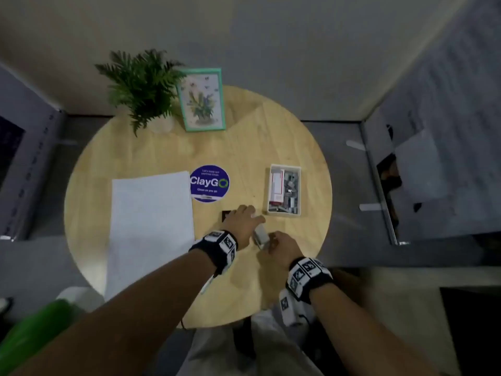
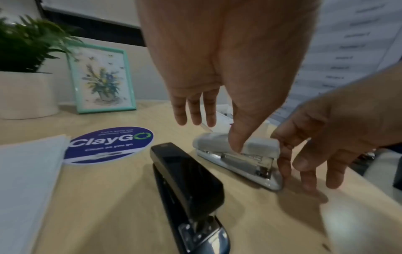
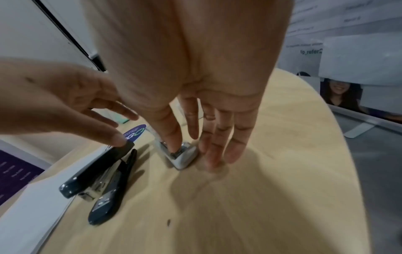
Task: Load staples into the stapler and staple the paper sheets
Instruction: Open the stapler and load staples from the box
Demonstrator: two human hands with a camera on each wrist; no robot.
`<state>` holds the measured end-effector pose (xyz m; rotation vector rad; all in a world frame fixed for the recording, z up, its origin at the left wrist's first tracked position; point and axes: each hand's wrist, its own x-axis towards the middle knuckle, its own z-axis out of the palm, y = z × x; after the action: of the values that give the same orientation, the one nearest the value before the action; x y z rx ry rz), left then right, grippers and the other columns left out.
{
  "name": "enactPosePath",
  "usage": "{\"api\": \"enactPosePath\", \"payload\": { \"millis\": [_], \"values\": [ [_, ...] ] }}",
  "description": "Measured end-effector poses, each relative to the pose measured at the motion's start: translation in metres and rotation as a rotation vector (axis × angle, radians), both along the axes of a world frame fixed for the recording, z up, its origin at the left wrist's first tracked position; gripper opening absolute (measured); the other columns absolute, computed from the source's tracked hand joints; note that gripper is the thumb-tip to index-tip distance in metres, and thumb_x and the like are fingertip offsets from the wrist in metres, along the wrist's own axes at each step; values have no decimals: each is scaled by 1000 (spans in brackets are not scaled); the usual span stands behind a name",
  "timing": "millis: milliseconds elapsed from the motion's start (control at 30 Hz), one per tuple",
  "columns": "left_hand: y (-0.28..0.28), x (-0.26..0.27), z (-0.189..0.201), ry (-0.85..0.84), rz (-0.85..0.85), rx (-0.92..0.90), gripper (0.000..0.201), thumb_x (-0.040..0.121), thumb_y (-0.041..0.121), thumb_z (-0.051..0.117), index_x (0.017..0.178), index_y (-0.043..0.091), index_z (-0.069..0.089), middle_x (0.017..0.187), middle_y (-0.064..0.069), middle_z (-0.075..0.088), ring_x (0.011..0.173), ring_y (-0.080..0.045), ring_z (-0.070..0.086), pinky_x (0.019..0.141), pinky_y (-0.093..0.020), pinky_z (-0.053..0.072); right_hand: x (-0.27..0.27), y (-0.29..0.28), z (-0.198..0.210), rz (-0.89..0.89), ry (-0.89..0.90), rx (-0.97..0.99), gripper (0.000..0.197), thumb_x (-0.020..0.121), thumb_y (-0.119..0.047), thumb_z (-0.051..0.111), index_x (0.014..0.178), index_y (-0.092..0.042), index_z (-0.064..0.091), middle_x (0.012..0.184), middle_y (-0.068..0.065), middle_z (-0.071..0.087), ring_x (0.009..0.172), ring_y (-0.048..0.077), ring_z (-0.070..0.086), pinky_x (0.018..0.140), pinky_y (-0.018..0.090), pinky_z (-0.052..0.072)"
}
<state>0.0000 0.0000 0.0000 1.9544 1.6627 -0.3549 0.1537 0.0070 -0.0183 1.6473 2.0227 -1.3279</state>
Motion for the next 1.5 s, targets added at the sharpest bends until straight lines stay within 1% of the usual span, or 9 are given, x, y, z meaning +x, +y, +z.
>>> {"api": "enactPosePath", "payload": {
  "millis": [233, 400, 500, 600, 867, 1000, 1166, 1333, 1500],
  "values": [
    [15, 12, -21, 65, 20, -17, 44, 83, 6, 58, 123, 23, 55, 147, -17, 33, 131, -38, 36, 109, -48, 34, 5, 4, -19, -63, 55, 8, 33, 78, -14, 64, 110, -11, 68, 108, 15, 69, 102, 33, 63, 86, 32, 47],
    [6, 0, -12, -316, 341, -42, 32, 88, 5, 50, 116, 16, 59, 145, -16, 40, 136, -34, 38, 108, -38, 33, 8, 0, -27, -375, 180, -31, 26, 83, -7, 55, 103, -11, 69, 104, 11, 67, 94, 24, 62, 82, 25, 48],
    [-4, -6, -3, -572, 505, 92, 23, 90, 5, 53, 112, 11, 58, 113, -9, 60, 104, -20, 58, 93, -33, 47, 10, -3, -26, -565, 305, -79, 19, 84, 0, 56, 96, -9, 68, 92, 9, 69, 81, 22, 62, 66, 16, 49],
    [-11, -3, 8, -694, 682, 160, 17, 96, 9, 47, 111, 11, 52, 81, 4, 56, 64, 6, 53, 62, -8, 41, 8, 1, -11, -810, 461, -176, 20, 91, 4, 46, 88, -6, 64, 85, 16, 67, 74, 29, 62, 71, 37, 53],
    [-8, 0, 24, -1295, 1434, 111, 32, 101, 34, 37, 113, 10, 55, 116, -16, 68, 96, -27, 60, 86, -41, 46, 22, 21, -10, -913, 572, -321, 35, 95, 10, 38, 84, -11, 64, 75, 16, 72, 62, 24, 67, 58, 32, 54],
    [-16, -1, 27, -1511, 1622, -40, 45, 102, 43, 26, 121, 9, 48, 117, -10, 66, 99, -30, 65, 77, -44, 53, 28, 26, -3, -753, 567, -275, 33, 95, 4, 46, 80, -16, 68, 75, 8, 70, 66, 20, 67, 60, 29, 55],
    [-27, -8, 26, -1595, 1716, 41, 36, 104, 34, 28, 131, 14, 39, 124, -17, 61, 112, -41, 59, 83, -46, 54, 30, 65, -1, -307, 168, 275, 12, 89, -19, 61, 90, -12, 71, 89, 0, 68, 80, 17, 63, 77, 27, 51],
    [-31, -11, 22, -1626, 1786, 100, 40, 103, 37, 28, 135, 16, 38, 130, -18, 57, 113, -42, 58, 85, -45, 53, 10, 106, -12, 50, -203, 380, 21, 85, -28, 62, 65, -21, 64, 85, 5, 71, 83, 27, 66, 81, 39, 53],
    [-33, -8, 22, -1613, 1818, 155, 29, 102, 39, 31, 119, 21, 46, 124, -18, 61, 110, -40, 62, 87, -46, 54, -3, 118, -25, 248, -344, 394, 21, 85, -28, 60, 97, -13, 69, 97, 7, 70, 95, 27, 63, 85, 39, 45]
  ]
}}
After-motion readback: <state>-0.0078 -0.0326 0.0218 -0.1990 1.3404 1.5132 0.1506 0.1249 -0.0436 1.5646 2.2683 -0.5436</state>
